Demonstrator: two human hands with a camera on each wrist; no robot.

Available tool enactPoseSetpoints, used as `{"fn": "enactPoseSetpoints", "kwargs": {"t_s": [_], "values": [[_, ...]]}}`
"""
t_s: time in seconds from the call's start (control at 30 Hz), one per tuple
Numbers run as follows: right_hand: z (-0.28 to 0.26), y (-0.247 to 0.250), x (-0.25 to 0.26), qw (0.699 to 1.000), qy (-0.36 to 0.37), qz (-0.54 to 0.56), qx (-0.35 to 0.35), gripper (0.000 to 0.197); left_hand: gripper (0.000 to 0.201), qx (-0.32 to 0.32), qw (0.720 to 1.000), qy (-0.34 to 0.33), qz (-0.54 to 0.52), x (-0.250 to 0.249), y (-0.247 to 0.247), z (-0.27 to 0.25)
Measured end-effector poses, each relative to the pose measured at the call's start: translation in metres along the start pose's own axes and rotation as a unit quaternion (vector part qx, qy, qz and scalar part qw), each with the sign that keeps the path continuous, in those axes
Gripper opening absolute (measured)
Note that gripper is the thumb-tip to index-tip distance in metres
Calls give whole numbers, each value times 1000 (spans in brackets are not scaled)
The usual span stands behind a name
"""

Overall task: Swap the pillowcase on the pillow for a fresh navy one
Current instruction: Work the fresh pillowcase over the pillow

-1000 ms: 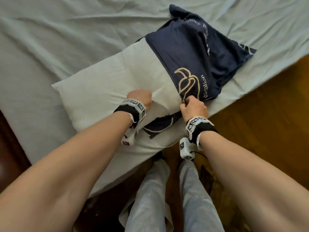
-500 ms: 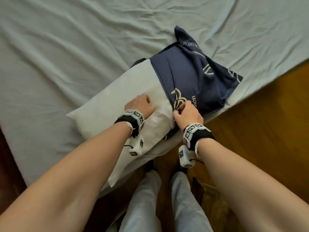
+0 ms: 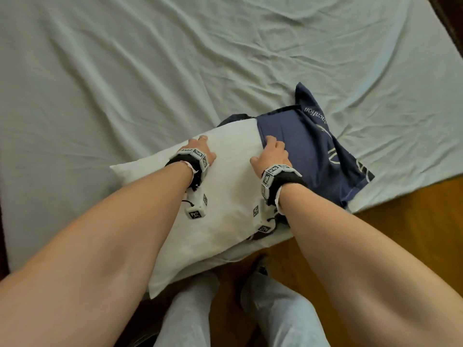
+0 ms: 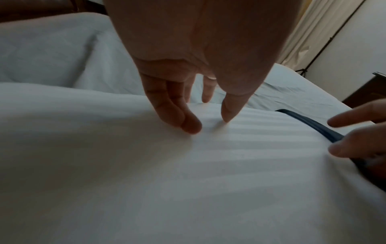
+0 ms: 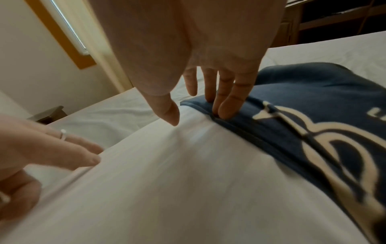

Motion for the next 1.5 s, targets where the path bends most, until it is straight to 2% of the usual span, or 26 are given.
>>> {"fn": "enactPoseSetpoints", "kwargs": {"t_s": [0.1, 0.2, 0.27, 0.37, 0.43, 0.5, 0.63, 0.73, 0.83, 0.93, 1.03, 1.1, 1.2, 1.23, 1.27, 1.33, 1.37, 1.43, 1.5], "values": [[23, -4, 5, 999, -25, -22, -13, 53, 70, 1, 998, 48, -45, -1, -4, 17], [51, -7, 17, 998, -28, -42, -27, 45, 69, 6, 1000, 19, -9, -1, -3, 33], [72, -8, 23, 998, -22, -56, -36, 44, 49, 16, 1000, -12, 24, -6, -4, 43], [102, -14, 26, 996, -13, -84, -30, 40, 24, 24, 999, 18, 25, -18, -6, 51], [119, -15, 25, 996, -7, -92, 7, 42, 9, 16, 999, 44, -18, -25, -8, 55], [135, -9, 26, 992, 20, -117, 52, 43, 3, 12, 991, 65, -113, -27, -14, 55], [154, 7, 19, 984, 57, -127, 116, 34, 10, 11, 941, 95, -325, -30, -25, 51], [154, 19, 34, 983, 116, -38, 136, 24, 21, 12, 899, 66, -433, -40, -13, 52], [149, 23, 56, 954, 245, -5, 174, 17, 22, 27, 871, 32, -490, -63, -10, 54], [154, 28, 61, 939, 292, 8, 184, 23, 22, 18, 842, 27, -539, -75, -12, 56], [166, 29, 43, 951, 238, -20, 194, 25, 17, 10, 869, 42, -493, -74, -10, 57], [162, 31, 35, 957, 217, -8, 190, 26, 13, -27, 891, 79, -447, -70, -3, 59], [147, 34, 30, 967, 186, -8, 171, 23, 34, -65, 917, 121, -375, -66, 7, 54], [141, 36, 27, 972, 164, -21, 168, 28, 38, -70, 930, 122, -340, -63, 9, 51], [135, 38, 25, 974, 144, -49, 169, 42, 41, -67, 943, 125, -300, -58, 11, 46], [118, 40, 18, 965, 120, -133, 190, 73, 48, -41, 961, 136, -236, -47, 13, 31], [110, 41, 15, 959, 109, -167, 200, 82, 56, -19, 969, 136, -207, -42, 13, 24], [97, 43, 7, 954, 81, -203, 204, 80, 74, 44, 982, 114, -147, -37, 8, 10], [86, 44, -1, 956, 63, -210, 197, 63, 77, 112, 987, 82, -76, -39, 3, -3]]}}
Point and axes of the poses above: each hand's wrist, its own z-axis towards the middle knuckle, its own y-axis out of the back of the hand, x = y × z, the point moved 1 cm from there along z, towards the middle knuckle, and after that the axes turned 3 degrees about -z, right-handed, at the moved point
